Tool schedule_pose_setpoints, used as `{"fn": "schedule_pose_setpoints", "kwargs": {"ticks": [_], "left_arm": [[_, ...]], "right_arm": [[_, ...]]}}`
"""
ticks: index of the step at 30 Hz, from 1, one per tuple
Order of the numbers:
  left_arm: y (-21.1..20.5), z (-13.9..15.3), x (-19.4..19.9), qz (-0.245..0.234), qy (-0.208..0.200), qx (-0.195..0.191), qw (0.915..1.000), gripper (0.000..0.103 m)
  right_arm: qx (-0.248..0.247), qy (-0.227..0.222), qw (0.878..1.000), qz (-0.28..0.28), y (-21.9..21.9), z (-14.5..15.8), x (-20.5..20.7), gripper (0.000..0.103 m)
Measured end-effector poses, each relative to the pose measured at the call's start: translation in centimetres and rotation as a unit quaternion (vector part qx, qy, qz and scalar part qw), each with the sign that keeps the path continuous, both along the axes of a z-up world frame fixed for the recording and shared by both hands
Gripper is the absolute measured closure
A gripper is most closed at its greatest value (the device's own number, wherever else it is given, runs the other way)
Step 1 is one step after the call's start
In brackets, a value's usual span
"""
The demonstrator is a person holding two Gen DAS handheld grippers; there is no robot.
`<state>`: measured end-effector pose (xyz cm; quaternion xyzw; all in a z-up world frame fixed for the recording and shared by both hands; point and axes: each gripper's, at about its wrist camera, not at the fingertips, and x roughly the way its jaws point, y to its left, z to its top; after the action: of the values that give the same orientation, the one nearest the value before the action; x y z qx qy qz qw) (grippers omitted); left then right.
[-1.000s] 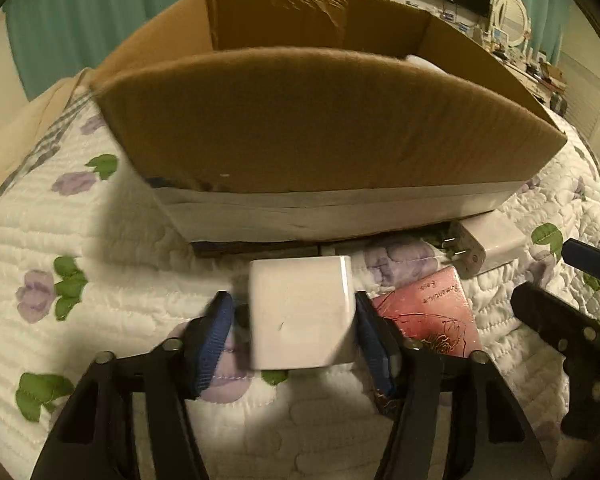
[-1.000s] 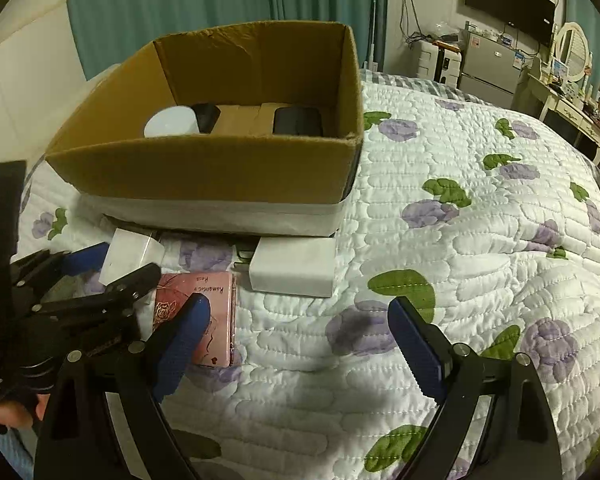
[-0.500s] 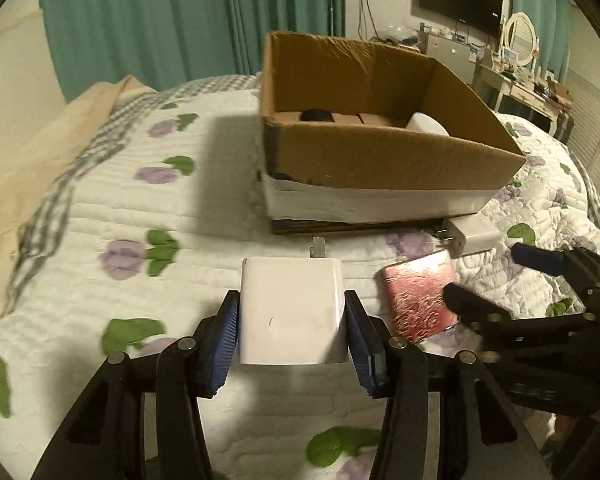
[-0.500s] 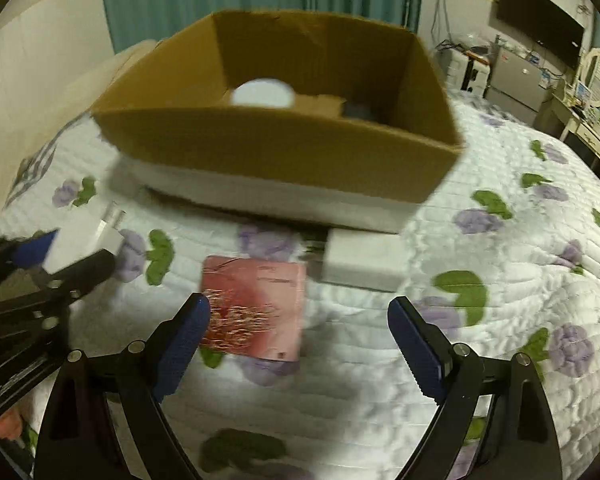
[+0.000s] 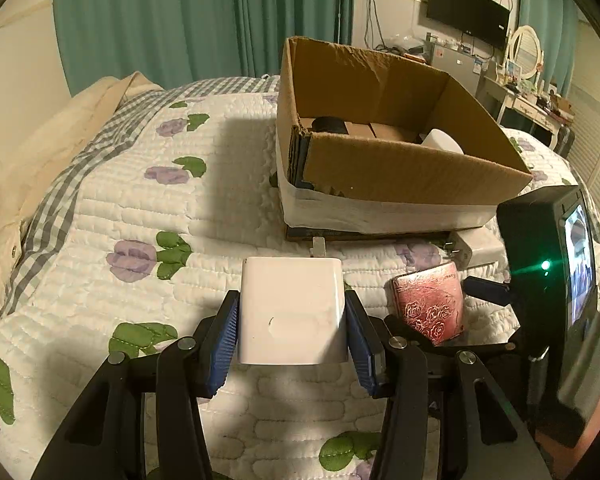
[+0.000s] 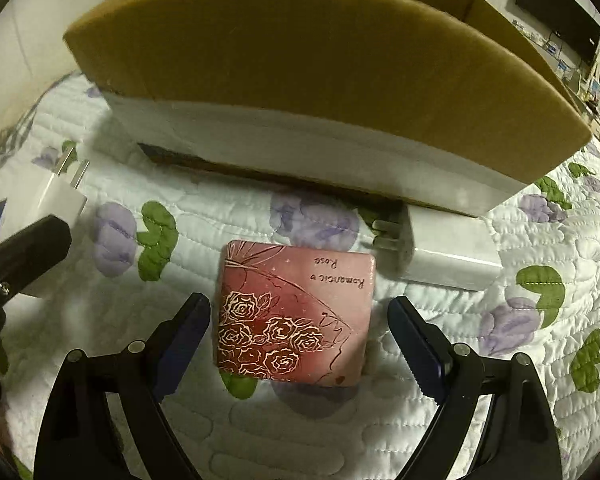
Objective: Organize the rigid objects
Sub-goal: 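Lower the charger and card box into the cardboard box and release them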
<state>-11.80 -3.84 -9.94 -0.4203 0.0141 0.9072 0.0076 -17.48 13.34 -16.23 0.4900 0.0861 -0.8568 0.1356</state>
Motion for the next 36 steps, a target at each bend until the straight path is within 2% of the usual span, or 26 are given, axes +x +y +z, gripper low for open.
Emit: {"fn": "schedule_pose_setpoints", "kwargs": {"ticks": [4, 6, 7, 13, 16, 21, 28, 33, 36], "left_arm": [[0.1, -0.2, 0.0, 0.003, -0.002, -0.003, 1.0000, 0.052], [0.2, -0.2, 0.0, 0.003, -0.002, -0.006, 1.0000, 0.052], [0.2, -0.1, 0.0, 0.003, -0.002, -0.007, 1.0000, 0.052], [0.8, 1.2, 0.8, -0.004, 0.014, -0.012, 0.9998, 0.052], [1.5, 2.6, 1.3, -0.012, 0.026, -0.010, 0.9996, 0.052], [2.6, 6.9, 1.6, -0.026, 0.065, 0.002, 0.9975, 0.052], [4.3, 12.5, -0.8, -0.040, 0.127, -0.007, 0.9911, 0.052], [5.1, 13.6, -4.7, -0.038, 0.139, -0.007, 0.9895, 0.052], [5.6, 13.2, -7.3, -0.039, 0.136, -0.005, 0.9900, 0.052]], "right_arm": [[0.000, -0.002, 1.000, 0.007, -0.3, -0.2, -0.1, 0.013], [0.011, 0.007, 1.000, 0.008, -0.5, -0.4, 0.0, 0.028], [0.013, 0.012, 1.000, 0.009, -0.5, -0.4, 0.2, 0.030], [0.002, 0.040, 0.999, 0.021, 0.1, 1.5, 2.1, 0.031], [-0.013, 0.058, 0.998, 0.018, 1.2, 3.9, 3.0, 0.031], [-0.028, 0.105, 0.994, 0.018, 2.5, 9.3, 4.1, 0.031], [-0.053, 0.183, 0.982, 0.006, 5.0, 18.3, 1.9, 0.031], [-0.071, 0.208, 0.975, 0.003, 5.9, 21.3, -2.2, 0.031], [-0.073, 0.215, 0.974, 0.002, 6.0, 21.6, -4.4, 0.031]]}}
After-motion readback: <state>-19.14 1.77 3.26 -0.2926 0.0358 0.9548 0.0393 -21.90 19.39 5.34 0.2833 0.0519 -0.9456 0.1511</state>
